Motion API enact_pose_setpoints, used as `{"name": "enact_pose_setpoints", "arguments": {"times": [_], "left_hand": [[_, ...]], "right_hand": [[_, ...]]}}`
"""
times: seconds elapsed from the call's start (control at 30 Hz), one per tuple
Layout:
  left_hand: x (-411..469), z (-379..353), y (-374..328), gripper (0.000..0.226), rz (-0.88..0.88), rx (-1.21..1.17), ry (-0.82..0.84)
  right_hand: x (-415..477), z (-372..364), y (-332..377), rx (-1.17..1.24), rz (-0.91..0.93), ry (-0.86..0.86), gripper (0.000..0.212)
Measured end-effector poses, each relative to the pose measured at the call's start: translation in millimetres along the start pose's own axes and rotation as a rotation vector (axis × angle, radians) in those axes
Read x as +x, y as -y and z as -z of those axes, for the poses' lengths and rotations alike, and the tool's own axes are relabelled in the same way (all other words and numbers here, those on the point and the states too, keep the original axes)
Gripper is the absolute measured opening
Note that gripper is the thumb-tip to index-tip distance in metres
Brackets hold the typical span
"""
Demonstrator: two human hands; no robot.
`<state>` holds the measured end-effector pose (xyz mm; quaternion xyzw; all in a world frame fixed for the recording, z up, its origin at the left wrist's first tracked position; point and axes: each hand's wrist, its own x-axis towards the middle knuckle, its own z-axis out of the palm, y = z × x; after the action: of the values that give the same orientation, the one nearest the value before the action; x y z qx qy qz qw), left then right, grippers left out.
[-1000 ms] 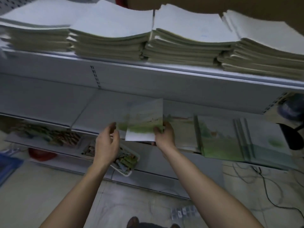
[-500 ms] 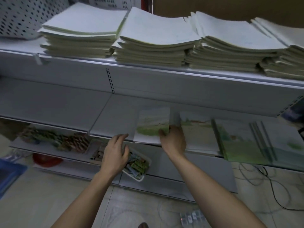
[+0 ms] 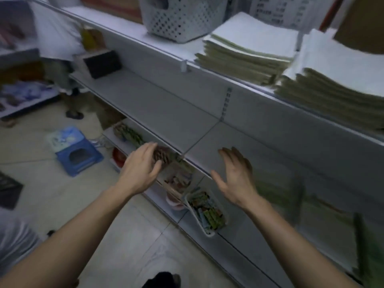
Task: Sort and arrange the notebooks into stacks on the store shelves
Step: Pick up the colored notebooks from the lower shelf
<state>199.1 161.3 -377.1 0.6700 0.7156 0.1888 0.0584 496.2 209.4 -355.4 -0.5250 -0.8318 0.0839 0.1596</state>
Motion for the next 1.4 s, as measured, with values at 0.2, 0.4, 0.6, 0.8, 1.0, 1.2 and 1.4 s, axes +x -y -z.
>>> {"name": "enact_pose_setpoints", "arguments": {"times": [0.2,0.4,0.6,0.8,1.0,1.2,1.4], "left_hand": [[3.2,63.1,113.4,0.088,0.216,0.06,-0.05],[29.6,100.3,244.9,0.092,0.309,0.078,-0.073],[87.7,147.8,378.3,0.088,0.386,0.032,-0.059],[164.0,176.8,473.9,0.081,0.377,0.002,-0.041],[260.3,166.6,551.7,0.064,0.33,-0.111,-0.005],[380.8,172.5,610.4,0.058,0.264,-0.198,-0.023],[486.0,172.9,653.2,0.064,0.285,-0.288,-0.028]], "right_hand": [[92.2,-47.4,103.3,0.057,0.216,0.121,0.078],[193.7,-112.8,221.3,0.126,0.334,0.142,0.07],[300.2,-161.9,337.0,0.205,0.305,0.154,0.066],[397.7,-189.4,405.9,0.313,0.199,0.185,0.059],[489.9,-238.2,434.4,0.514,-0.027,0.237,0.054],[598.1,-273.6,464.7,0.678,-0.209,0.225,0.051],[686.0,-287.8,485.2,0.787,-0.421,0.123,0.046]]}}
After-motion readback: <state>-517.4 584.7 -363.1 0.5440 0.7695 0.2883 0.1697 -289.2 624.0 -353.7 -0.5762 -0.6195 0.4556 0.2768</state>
